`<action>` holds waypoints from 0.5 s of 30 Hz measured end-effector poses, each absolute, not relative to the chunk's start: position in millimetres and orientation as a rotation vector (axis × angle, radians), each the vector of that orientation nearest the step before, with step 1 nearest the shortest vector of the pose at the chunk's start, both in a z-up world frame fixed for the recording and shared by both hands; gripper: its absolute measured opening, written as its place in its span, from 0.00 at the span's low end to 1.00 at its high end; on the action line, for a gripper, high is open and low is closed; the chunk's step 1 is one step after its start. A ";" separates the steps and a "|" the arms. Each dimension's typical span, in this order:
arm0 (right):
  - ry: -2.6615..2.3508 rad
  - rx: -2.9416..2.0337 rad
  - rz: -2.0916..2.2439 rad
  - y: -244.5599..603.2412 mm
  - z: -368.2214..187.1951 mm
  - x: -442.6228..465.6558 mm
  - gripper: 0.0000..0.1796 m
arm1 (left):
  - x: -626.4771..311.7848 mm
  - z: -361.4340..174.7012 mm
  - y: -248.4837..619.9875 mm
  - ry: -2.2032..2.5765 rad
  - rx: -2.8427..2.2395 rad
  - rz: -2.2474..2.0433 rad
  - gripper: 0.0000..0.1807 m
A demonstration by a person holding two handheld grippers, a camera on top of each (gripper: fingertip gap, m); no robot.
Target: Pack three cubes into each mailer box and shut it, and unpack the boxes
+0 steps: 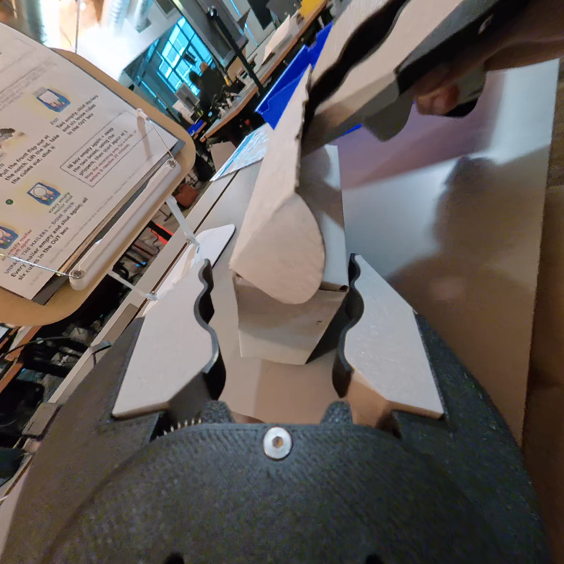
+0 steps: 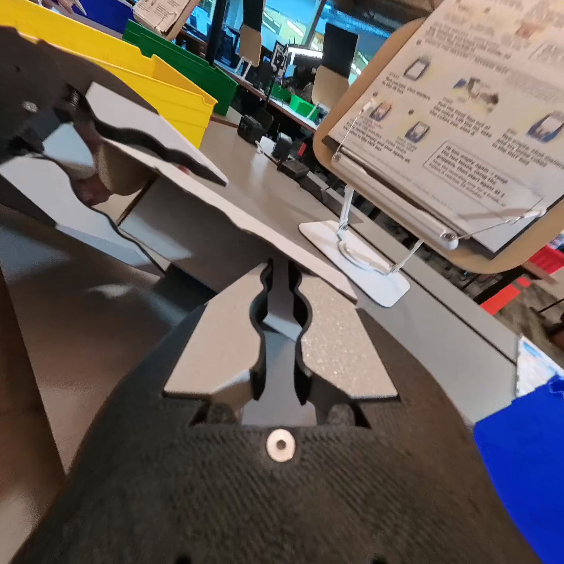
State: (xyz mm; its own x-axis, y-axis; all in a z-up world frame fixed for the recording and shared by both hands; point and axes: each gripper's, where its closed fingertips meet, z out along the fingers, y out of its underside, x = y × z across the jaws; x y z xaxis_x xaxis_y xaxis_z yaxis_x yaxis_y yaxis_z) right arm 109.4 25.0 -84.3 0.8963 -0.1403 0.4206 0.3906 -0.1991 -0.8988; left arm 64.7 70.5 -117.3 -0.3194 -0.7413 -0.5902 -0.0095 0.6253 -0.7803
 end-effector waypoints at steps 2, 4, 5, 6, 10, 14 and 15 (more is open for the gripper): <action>-0.173 -1.729 -0.460 25.3 -88.2 111.3 0.05 | 60.3 -109.1 65.4 1.737 -0.596 -0.900 0.49; -0.164 -1.735 -0.456 25.0 -89.5 112.4 0.05 | 56.6 -101.3 59.6 1.719 -0.597 -0.974 0.49; -0.162 -1.739 -0.459 24.8 -90.1 113.1 0.05 | 55.1 -98.5 57.1 1.713 -0.599 -1.005 0.48; -0.155 -1.745 -0.465 24.4 -90.9 114.7 0.05 | 53.7 -95.7 54.9 1.706 -0.602 -1.031 0.46; -0.131 -1.778 -0.481 22.8 -96.5 121.0 0.03 | 49.4 -83.0 51.2 1.664 -0.631 -1.132 0.31; -0.130 -1.797 -0.476 22.2 -100.0 122.4 0.01 | 50.1 -69.8 63.6 1.561 -0.665 -1.149 0.18; -0.133 -1.798 -0.476 22.4 -100.2 122.1 0.01 | 50.5 -69.1 65.3 1.555 -0.683 -1.166 0.17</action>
